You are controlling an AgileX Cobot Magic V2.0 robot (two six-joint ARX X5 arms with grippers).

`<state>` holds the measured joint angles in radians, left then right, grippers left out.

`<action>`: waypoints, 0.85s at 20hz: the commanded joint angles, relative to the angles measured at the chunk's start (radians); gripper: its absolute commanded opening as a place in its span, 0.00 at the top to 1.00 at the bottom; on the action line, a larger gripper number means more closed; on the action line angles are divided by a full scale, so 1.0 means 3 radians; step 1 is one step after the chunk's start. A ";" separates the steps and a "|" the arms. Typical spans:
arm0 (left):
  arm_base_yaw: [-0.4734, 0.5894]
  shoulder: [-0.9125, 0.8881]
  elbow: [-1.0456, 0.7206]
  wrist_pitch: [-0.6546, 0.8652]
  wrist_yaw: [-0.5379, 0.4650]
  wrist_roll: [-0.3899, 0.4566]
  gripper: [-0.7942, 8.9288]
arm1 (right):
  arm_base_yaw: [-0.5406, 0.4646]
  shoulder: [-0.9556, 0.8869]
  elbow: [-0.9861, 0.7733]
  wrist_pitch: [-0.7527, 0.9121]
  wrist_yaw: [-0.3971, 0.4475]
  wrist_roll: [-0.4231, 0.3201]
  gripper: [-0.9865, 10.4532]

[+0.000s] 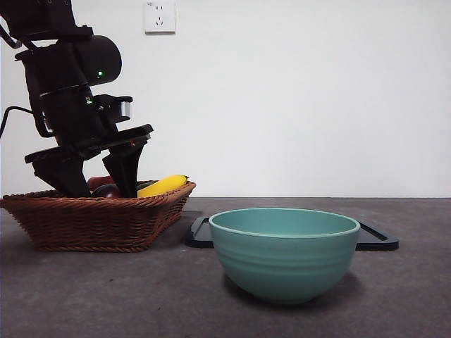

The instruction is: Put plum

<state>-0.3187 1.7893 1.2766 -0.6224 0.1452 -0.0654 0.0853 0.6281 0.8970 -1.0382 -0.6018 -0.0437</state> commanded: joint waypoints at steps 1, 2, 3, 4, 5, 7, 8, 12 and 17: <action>-0.0014 0.0064 0.0089 0.0019 0.0003 0.0013 0.61 | 0.0014 0.0015 0.0062 0.0032 0.0000 0.0033 0.57; -0.0014 0.0051 0.0106 -0.0009 0.0004 0.0013 0.61 | 0.0014 0.0015 0.0062 0.0032 0.0000 0.0033 0.57; -0.0014 0.0036 0.0140 -0.0051 0.0010 0.0013 0.61 | 0.0014 0.0015 0.0062 0.0032 0.0000 0.0033 0.57; -0.0015 -0.0003 0.0172 -0.0076 0.0046 0.0013 0.61 | 0.0014 0.0015 0.0062 0.0032 0.0000 0.0033 0.57; -0.0022 -0.0052 0.0205 -0.0099 0.0078 0.0013 0.61 | 0.0014 0.0015 0.0062 0.0033 -0.0001 0.0033 0.57; -0.0056 -0.0224 0.0277 -0.0150 0.0080 0.0014 0.61 | 0.0014 0.0015 0.0062 0.0033 0.0000 0.0033 0.57; -0.0083 -0.0319 0.0327 -0.0212 0.0084 0.0017 0.61 | 0.0014 0.0015 0.0062 0.0033 -0.0001 0.0033 0.57; -0.0267 -0.0749 0.0454 -0.0458 0.0224 0.0018 0.61 | 0.0014 0.0015 0.0062 0.0034 0.0000 0.0033 0.57; -0.0805 -0.1102 0.0454 -0.0572 0.0395 0.0029 0.61 | 0.0014 0.0015 0.0062 0.0043 0.0000 0.0036 0.57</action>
<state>-0.5491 1.4483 1.3941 -0.8013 0.2596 -0.0654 0.0853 0.6281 0.8970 -1.0351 -0.6018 -0.0437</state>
